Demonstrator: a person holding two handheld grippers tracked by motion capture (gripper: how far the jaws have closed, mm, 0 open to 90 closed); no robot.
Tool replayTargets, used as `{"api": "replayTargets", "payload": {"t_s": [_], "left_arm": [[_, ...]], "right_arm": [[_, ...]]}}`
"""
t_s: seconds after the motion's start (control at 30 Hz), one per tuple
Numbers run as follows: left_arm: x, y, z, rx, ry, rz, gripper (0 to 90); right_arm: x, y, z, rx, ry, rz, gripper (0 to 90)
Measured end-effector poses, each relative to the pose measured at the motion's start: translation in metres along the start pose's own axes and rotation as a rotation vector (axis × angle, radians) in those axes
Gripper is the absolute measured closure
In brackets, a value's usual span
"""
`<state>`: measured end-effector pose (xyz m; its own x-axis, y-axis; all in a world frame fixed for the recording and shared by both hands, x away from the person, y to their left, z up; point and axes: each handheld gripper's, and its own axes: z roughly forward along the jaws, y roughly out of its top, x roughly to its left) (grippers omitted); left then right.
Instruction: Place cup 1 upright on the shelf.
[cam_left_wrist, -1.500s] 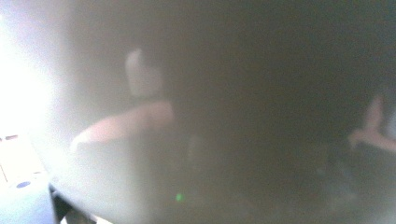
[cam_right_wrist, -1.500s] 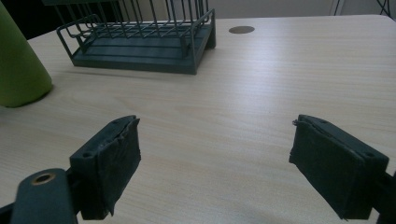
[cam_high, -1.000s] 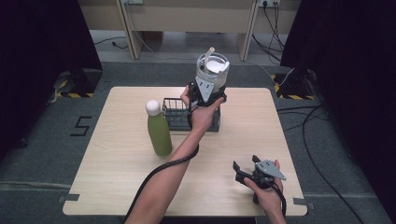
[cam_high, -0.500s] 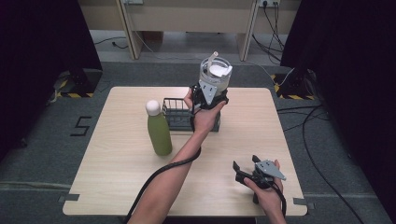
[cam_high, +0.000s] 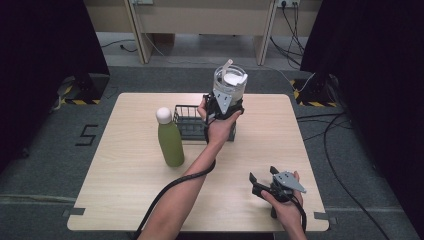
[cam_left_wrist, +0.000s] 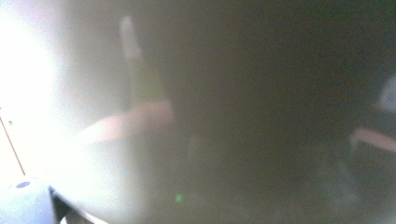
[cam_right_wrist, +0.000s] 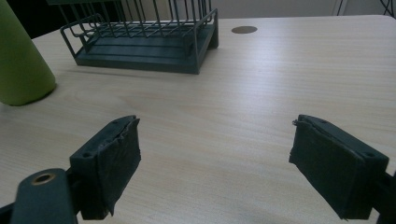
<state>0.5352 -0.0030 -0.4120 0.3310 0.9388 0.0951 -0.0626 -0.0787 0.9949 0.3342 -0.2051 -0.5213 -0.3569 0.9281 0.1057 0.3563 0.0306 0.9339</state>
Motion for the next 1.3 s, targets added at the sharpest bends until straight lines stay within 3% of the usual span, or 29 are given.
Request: {"api": "replayTargets", "payload": {"t_s": [1.3], "left_arm": [[0.000,-0.028,0.004,0.069,0.015,-0.009,8.9]], "right_arm": [[0.000,0.000,0.001,0.004,0.005,-0.007,15.5]]}}
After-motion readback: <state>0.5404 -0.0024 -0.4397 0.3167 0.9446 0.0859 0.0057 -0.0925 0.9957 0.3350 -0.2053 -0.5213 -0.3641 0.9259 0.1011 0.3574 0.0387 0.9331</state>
